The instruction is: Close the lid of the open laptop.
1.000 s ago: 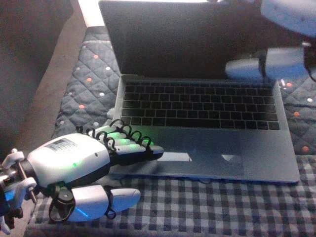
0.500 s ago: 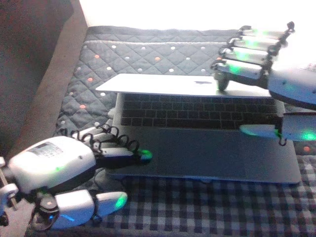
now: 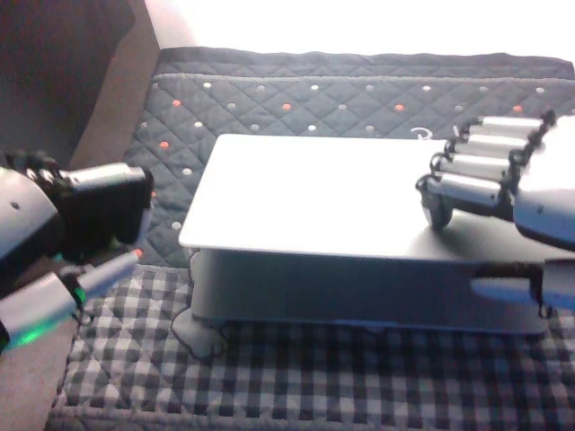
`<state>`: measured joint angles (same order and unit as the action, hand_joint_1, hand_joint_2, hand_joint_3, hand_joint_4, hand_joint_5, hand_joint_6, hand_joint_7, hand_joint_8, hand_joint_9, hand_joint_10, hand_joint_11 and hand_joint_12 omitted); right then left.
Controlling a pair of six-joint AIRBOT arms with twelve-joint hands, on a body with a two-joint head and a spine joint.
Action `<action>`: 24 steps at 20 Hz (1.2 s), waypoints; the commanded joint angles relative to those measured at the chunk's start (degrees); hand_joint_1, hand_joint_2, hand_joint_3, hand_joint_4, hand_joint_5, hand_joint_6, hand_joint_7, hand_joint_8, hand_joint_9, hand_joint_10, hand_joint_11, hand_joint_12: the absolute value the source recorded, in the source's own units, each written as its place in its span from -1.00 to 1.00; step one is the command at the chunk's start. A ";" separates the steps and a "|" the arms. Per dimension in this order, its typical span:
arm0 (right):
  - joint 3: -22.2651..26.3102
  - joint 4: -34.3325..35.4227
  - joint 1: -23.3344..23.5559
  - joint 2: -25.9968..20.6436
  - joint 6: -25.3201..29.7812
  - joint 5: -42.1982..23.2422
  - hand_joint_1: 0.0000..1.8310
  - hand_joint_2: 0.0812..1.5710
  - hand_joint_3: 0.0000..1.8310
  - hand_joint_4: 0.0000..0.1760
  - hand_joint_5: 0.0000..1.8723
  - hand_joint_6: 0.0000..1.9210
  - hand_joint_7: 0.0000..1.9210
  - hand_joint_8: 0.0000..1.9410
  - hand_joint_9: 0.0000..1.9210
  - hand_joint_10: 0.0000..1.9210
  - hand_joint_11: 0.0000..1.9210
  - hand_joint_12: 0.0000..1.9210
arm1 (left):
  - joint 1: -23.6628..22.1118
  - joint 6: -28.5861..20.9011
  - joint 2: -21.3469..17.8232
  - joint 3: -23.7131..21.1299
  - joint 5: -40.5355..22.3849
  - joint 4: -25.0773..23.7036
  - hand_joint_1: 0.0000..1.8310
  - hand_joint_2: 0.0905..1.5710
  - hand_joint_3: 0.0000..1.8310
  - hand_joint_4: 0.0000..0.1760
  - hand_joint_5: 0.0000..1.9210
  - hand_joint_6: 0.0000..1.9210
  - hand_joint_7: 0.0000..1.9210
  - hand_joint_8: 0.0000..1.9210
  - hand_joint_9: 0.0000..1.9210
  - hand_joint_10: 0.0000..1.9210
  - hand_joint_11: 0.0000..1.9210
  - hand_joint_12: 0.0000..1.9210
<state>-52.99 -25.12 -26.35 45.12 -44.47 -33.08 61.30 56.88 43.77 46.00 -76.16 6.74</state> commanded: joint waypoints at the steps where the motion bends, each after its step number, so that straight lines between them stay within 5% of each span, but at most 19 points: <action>1: 0.10 0.77 -0.02 -0.36 0.37 -4.91 -0.47 0.65 -1.00 -1.00 -1.00 0.37 -0.96 0.48 -1.00 0.66 -1.00 1.00 | -0.35 0.44 -0.07 0.09 -9.34 0.25 0.07 0.83 -0.89 -1.00 -0.73 0.96 -0.40 0.99 -0.19 0.93 -0.10 1.00; 7: 0.37 0.62 -4.18 0.50 1.22 -3.78 -0.53 0.75 -0.99 -1.00 -1.00 0.45 -0.99 0.46 -1.00 0.62 -1.00 1.00 | -2.72 1.66 0.57 1.59 -11.13 2.69 -0.01 0.92 -1.00 -1.00 -0.72 1.00 -0.54 0.96 -0.80 0.80 -0.82 1.00; 10: 0.45 0.52 -4.90 0.48 1.29 -2.83 -0.59 0.78 -0.99 -1.00 -1.00 0.50 -0.98 0.48 -1.00 0.66 -1.00 1.00 | -3.56 1.66 1.47 2.29 -10.61 2.80 -0.01 0.91 -1.00 -0.83 -0.69 1.00 -0.57 0.96 -0.82 0.74 -0.86 0.96; 12: 0.60 0.23 -4.89 0.32 1.35 -2.84 -0.65 0.76 -1.00 -1.00 -1.00 0.39 -0.97 0.44 -1.00 0.60 -1.00 0.95 | -3.57 1.66 1.47 2.41 -10.15 2.92 -0.01 0.92 -1.00 -0.90 -0.70 1.00 -0.56 0.96 -0.84 0.73 -0.89 0.95; 14: 0.62 0.24 -4.89 0.27 1.35 -2.84 -0.64 0.76 -1.00 -1.00 -1.00 0.29 -0.92 0.31 -1.00 0.48 -1.00 0.86 | -3.81 1.66 1.47 2.49 -9.06 2.85 -0.01 0.92 -1.00 -1.00 -0.72 1.00 -0.56 0.98 -0.84 0.72 -0.92 0.96; 16: 0.65 0.25 -4.89 0.13 1.68 -2.82 -0.63 0.76 -1.00 -1.00 -1.00 0.24 -0.77 -0.07 -0.92 0.20 -1.00 0.78 | -3.83 1.66 1.52 2.49 -9.31 2.86 0.00 0.92 -1.00 -1.00 -0.73 0.98 -0.54 1.00 -0.84 0.78 -0.94 1.00; 20: 0.90 0.24 -4.90 -0.41 1.85 -2.82 -0.60 0.75 -1.00 -1.00 -0.83 -0.06 -0.50 -0.61 -0.71 -0.02 -0.97 0.84 | -3.84 1.66 1.50 2.55 -9.95 2.91 -0.03 0.93 -1.00 -0.86 -0.70 0.99 -0.58 1.00 -0.85 0.80 -0.89 1.00; 22: 1.29 0.42 -4.88 -0.47 1.85 -6.20 -0.64 0.79 -1.00 -1.00 -0.98 0.11 -0.67 -0.37 -0.91 0.10 -1.00 0.67 | -3.84 1.66 1.49 2.68 -9.91 2.97 -0.03 0.93 -1.00 -0.81 -0.70 1.00 -0.59 1.00 -0.86 0.80 -0.90 1.00; 23: 1.60 1.64 -4.88 -1.73 1.84 -9.78 -0.55 0.77 -1.00 -1.00 -1.00 -0.05 -0.91 -0.13 -1.00 -0.01 -1.00 0.45 | -3.95 1.66 1.49 2.80 -9.93 3.03 -0.03 0.93 -1.00 -0.71 -0.69 1.00 -0.60 0.98 -0.90 0.74 -0.99 1.00; 24: 1.66 1.78 -4.88 -1.97 1.83 -10.37 -0.55 0.77 -1.00 -1.00 -1.00 -0.05 -0.91 -0.13 -1.00 -0.01 -1.00 0.45 | -3.98 1.66 1.49 2.82 -9.95 3.05 -0.03 0.93 -1.00 -0.71 -0.69 1.00 -0.60 0.98 -0.90 0.74 -0.99 1.00</action>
<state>-51.20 -25.10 -31.70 43.77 -42.65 -35.81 57.95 58.63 45.36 48.58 -78.72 9.87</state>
